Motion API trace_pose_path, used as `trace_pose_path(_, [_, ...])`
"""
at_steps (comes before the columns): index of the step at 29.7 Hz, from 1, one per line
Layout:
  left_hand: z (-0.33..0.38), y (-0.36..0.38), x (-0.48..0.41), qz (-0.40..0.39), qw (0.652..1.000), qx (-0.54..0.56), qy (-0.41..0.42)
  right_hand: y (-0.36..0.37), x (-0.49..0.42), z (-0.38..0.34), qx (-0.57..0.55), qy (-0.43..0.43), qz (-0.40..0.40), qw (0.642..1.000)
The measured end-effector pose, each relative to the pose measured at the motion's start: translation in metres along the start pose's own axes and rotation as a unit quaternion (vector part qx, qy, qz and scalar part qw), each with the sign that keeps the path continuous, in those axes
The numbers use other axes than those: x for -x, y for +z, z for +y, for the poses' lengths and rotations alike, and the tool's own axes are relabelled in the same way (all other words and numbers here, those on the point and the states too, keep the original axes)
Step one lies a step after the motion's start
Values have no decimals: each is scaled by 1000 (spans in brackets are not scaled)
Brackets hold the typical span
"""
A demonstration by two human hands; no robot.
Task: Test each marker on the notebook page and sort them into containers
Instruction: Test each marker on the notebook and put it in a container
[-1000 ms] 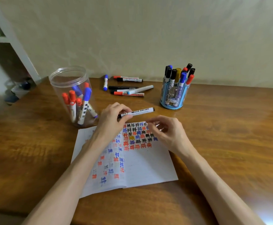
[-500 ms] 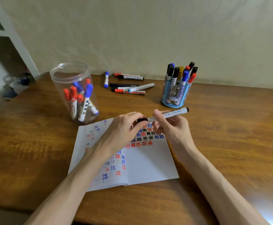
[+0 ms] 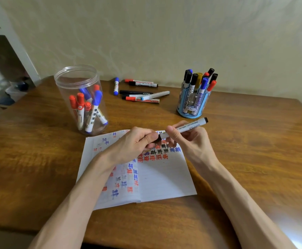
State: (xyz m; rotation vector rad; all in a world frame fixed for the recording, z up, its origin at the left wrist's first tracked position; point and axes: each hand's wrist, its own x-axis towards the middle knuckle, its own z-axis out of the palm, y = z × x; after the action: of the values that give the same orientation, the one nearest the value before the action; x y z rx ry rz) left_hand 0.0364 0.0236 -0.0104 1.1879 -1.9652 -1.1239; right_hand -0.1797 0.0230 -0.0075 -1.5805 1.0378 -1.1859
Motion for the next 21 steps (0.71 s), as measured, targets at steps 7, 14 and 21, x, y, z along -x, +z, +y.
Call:
trace_pose_path(7, [-16, -26, 11, 92, 995, 30, -10, -38, -3, 7, -26, 54, 89, 994])
trace_pose_path(14, [-10, 0, 2, 131, 989, -59, 23, -18, 0, 7, -38, 157, 84, 983])
trace_pose_path(21, [-13, 1, 9, 173, 978, -115, 36, -12, 11, 14, 55, 147, 70, 985])
